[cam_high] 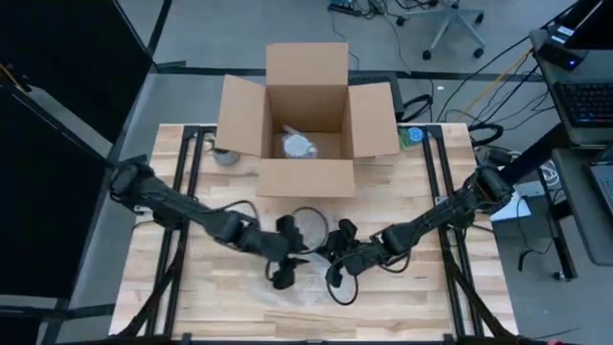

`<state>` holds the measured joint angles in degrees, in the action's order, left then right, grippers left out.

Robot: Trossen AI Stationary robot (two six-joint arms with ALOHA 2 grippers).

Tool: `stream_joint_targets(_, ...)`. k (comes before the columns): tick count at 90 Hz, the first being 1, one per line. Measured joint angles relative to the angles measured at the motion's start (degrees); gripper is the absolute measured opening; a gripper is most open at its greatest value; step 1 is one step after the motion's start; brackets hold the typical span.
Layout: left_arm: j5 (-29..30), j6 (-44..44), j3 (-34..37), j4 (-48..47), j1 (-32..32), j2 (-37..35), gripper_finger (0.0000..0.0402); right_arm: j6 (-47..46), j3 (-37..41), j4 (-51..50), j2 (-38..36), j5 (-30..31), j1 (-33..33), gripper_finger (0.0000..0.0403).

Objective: Wrap mug
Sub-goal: Wrap the orange mug with bubble wrap

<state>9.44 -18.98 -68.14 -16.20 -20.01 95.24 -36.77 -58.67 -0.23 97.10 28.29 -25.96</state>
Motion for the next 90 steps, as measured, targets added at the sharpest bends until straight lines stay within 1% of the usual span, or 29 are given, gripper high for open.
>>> stream_joint_targets(8, -0.3, 0.3, 0.0, -1.0, 1.2, 2.6, 0.0143, -1.0, 0.0, -0.2, 0.0, 0.2, -0.4, 0.0000)
stream_joint_targets(17, -0.4, 0.4, 0.0, -0.6, 1.7, 3.9, 0.0143, -2.7, 0.0, -0.2, 0.0, -0.4, -0.4, 0.0003)
stream_joint_targets(24, -0.4, 1.3, 0.0, 0.1, 1.7, 4.7, 0.0143, -3.0, 0.0, 0.0, 0.0, -2.6, -0.3, 0.0011)
stream_joint_targets(32, -0.4, 1.4, 0.0, 0.3, 1.6, 5.1, 0.0143, -2.4, 0.0, 0.4, 0.0, -3.1, -0.3, 0.0028)
stream_joint_targets(44, -0.4, 1.3, 0.0, 0.5, 1.6, 5.1, 0.0143, -0.1, 0.0, 0.3, -1.5, -4.4, -0.5, 0.0065)
stream_joint_targets(56, -0.5, 1.3, 0.0, 0.9, 1.5, 5.1, 0.0143, 2.1, 0.0, -1.4, -6.5, -6.4, -0.6, 0.0111)
stream_joint_targets(67, -1.6, -0.1, 0.0, 0.8, 1.5, 5.1, 0.0143, 3.5, 0.0, -5.5, -12.9, -6.1, -0.5, 0.0150)
stream_joint_targets(76, -2.0, -0.2, 0.0, 0.9, 1.5, 5.1, 0.0143, 2.3, 0.0, -11.0, -17.0, -5.7, 0.0, 0.0180)
stream_joint_targets(82, -2.0, -0.2, 0.0, 0.9, 1.5, 5.1, 0.0143, 1.0, 0.0, -13.6, -18.1, -4.1, 0.8, 0.0198)
stream_joint_targets(90, -2.0, -0.2, 0.0, 1.0, 1.5, 5.1, 0.0143, 0.0, 0.0, -15.2, -17.3, -3.2, 2.4, 0.0217)
